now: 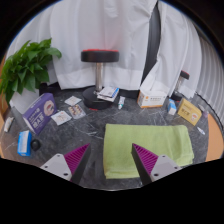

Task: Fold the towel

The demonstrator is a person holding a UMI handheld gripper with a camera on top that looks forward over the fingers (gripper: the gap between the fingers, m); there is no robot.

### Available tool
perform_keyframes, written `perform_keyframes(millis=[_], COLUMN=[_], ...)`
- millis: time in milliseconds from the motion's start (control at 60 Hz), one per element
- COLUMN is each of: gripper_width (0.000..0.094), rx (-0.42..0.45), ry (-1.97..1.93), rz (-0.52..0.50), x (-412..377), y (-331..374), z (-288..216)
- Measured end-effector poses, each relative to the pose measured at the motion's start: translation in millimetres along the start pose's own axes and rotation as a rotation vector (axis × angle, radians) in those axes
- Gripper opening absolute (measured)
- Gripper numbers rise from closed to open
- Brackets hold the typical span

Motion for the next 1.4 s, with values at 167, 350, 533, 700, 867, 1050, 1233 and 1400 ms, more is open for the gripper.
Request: perform_keyframes(millis=[167, 350, 533, 700, 867, 1050, 1233, 1400], gripper_width=[0.0752, 0.0104, 0.0042, 0.0042, 0.0054, 0.0378, 0.0853, 0.0846], rx=[-0.061, 0.011, -0.002, 0.086, 0.139, 0.006, -0.005, 0.052], ry=[0.022, 0.210, 0.105, -0.219, -0.292, -0.185, -0.111, -0.065], rz=[0.037, 0.130, 0.027, -0.255, -0.279, -0.187, -0.059, -0.013], x=[3, 15, 5, 10, 86, 168, 245, 274], y=[-68, -80, -63, 23, 34, -40, -45, 15], z=[9, 6, -5, -80, -97, -27, -7, -21])
Point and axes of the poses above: the point between the fingertips, and its own axes, seen from behind it with the camera up: x to the right, z down, y backward, against the way the camera looks, the point moved 4 cm from there along y, backward, against the way the camera looks, and after that the axes turned 4 degrees about z, right-handed, at the moved point
